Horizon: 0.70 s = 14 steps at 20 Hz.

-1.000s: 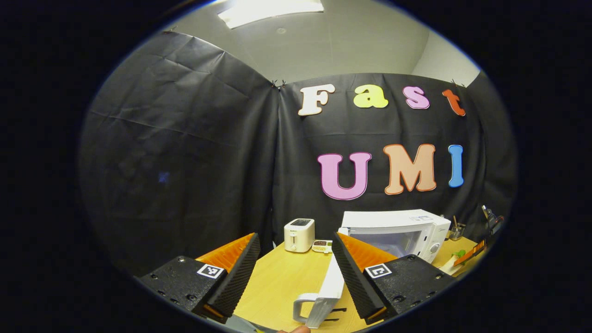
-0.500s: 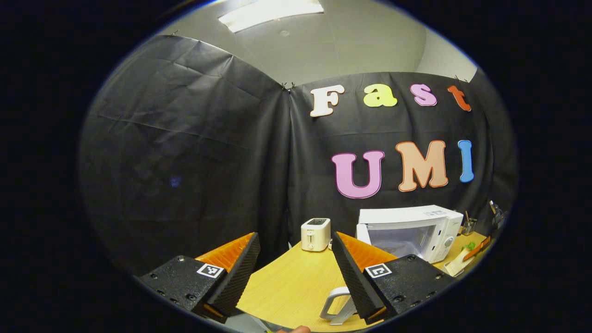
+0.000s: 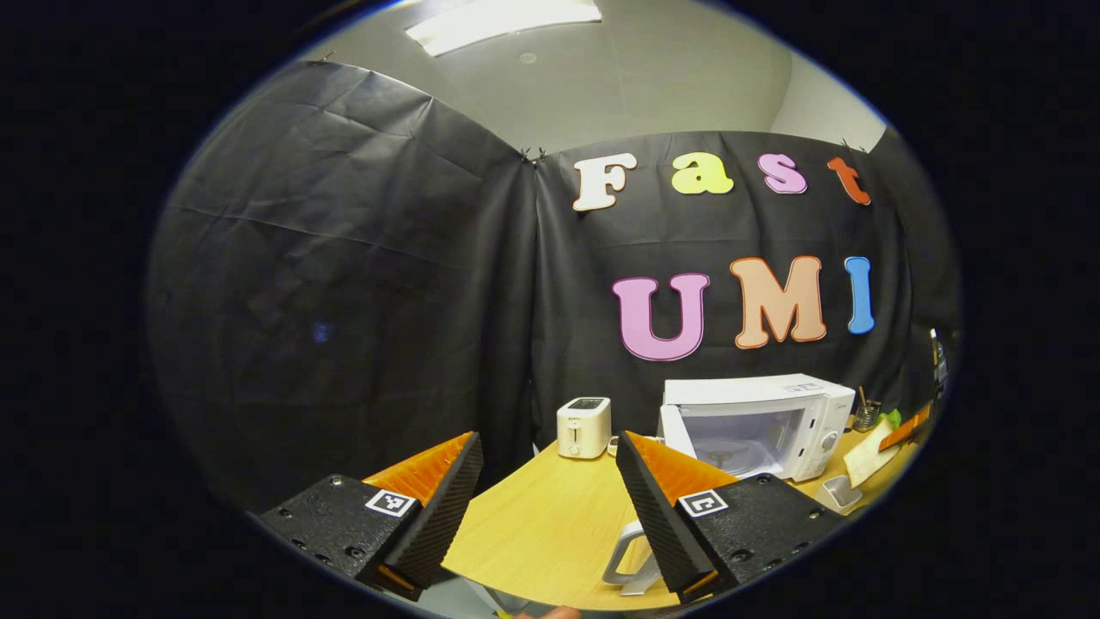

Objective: Open the microwave oven with the left hand, put the food in, and close the microwave oven.

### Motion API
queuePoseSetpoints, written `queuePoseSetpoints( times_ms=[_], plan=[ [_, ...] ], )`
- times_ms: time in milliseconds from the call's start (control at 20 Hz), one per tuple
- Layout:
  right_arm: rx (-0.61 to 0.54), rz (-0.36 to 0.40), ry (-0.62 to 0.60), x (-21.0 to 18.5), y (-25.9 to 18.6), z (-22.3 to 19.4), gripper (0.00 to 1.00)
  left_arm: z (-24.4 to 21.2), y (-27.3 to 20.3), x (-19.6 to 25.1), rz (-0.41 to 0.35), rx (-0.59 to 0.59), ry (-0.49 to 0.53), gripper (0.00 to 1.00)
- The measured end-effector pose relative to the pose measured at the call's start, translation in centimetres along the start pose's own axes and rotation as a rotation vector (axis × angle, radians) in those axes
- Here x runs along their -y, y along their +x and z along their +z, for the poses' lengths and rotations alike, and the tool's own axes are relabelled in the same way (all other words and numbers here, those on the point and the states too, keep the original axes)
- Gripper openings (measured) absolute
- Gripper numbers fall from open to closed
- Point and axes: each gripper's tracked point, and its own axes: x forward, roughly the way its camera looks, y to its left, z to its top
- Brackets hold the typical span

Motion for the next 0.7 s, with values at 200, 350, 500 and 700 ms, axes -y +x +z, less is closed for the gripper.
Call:
queuePoseSetpoints(
  times_ms=[200, 350, 500, 700],
  plan=[
    [0.121, 0.135, 0.025, -6.2, 1.4, -1.3, 0.41, -1.2, -0.3, -1.1, 0.024, -0.023, -0.002, 0.95],
    [0.197, 0.169, 0.054, -8.8, 3.0, -1.9, 0.41, -1.6, -0.3, -1.7, 0.039, -0.031, -0.009, 0.95],
    [0.265, 0.154, 0.098, -10.3, 5.6, -2.3, 0.41, -1.9, -0.3, -2.1, 0.052, -0.036, -0.013, 0.95],
    [0.355, 0.079, 0.141, -10.6, 9.3, -1.7, 0.41, -2.4, -0.4, -2.3, 0.060, -0.053, -0.023, 0.95]
  ],
)
